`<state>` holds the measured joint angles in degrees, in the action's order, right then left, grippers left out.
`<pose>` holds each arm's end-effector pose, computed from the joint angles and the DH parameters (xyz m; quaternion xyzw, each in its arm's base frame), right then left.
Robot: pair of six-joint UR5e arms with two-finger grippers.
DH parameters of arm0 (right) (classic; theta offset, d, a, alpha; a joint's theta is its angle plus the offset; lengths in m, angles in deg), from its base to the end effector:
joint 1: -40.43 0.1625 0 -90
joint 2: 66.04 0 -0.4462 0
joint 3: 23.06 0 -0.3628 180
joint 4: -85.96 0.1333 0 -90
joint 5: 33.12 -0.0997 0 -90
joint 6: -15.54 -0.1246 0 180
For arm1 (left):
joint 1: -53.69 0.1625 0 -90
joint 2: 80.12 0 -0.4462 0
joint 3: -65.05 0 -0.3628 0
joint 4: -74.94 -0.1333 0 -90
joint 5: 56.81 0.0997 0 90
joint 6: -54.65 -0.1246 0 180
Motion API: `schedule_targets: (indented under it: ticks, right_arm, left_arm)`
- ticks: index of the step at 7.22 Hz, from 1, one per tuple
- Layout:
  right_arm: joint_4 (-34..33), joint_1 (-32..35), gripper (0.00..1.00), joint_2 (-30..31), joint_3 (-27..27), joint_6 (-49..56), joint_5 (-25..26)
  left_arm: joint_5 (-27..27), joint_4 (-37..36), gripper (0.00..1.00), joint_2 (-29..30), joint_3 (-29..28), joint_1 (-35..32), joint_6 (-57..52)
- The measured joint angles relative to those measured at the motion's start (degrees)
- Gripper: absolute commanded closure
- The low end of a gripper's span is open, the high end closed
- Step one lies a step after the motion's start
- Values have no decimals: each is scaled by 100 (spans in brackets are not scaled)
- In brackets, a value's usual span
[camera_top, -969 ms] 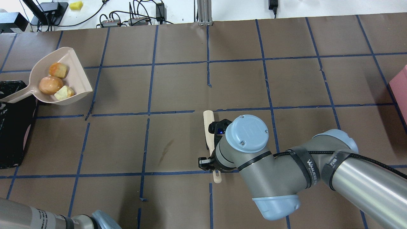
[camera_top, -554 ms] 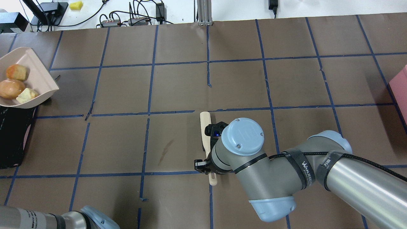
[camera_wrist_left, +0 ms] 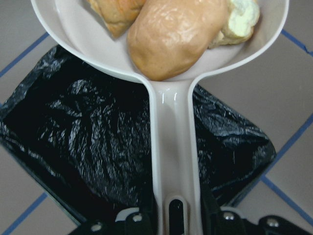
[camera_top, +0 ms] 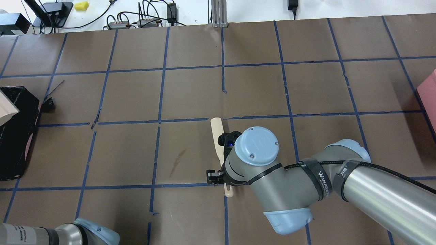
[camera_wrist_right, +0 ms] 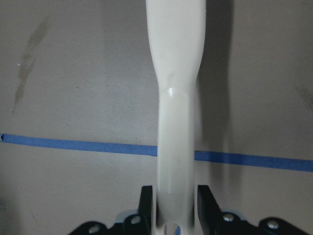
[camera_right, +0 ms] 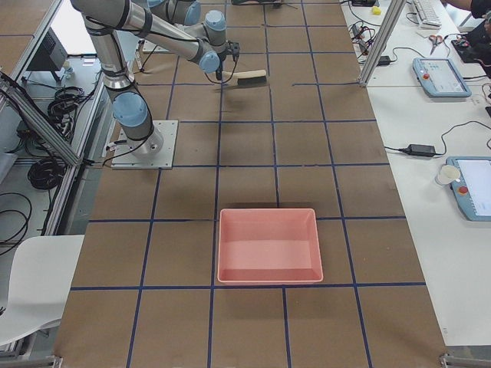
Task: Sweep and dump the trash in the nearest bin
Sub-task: 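Tip the dustpan over the bin with the left gripper while the right gripper withdraws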
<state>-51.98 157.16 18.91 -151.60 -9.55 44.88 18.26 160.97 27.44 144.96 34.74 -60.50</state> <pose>0.3269 -0.2952 0.2429 -0.0182 0.9936 0.0117 0.1104 0.5010 -0.3469 0.4145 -0.3684 -0.9201 0.1313 0.0232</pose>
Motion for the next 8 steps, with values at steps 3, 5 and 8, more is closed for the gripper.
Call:
schedule_targets:
  ticks: [3, 5, 8]
  right_arm:
    - [1067, -246, 4, 24, 835, 222, 266]
    - [3118, -556, 4, 12, 2121, 432, 653]
    - [4745, -1555, 1, 98, 3386, 1776, 909]
  left_arm:
    - [504, -296, 96, 237, -413, 258, -151]
    - [1125, -807, 95, 439, -314, 321, -128]
    - [1842, -1387, 95, 401, -235, 16, 0]
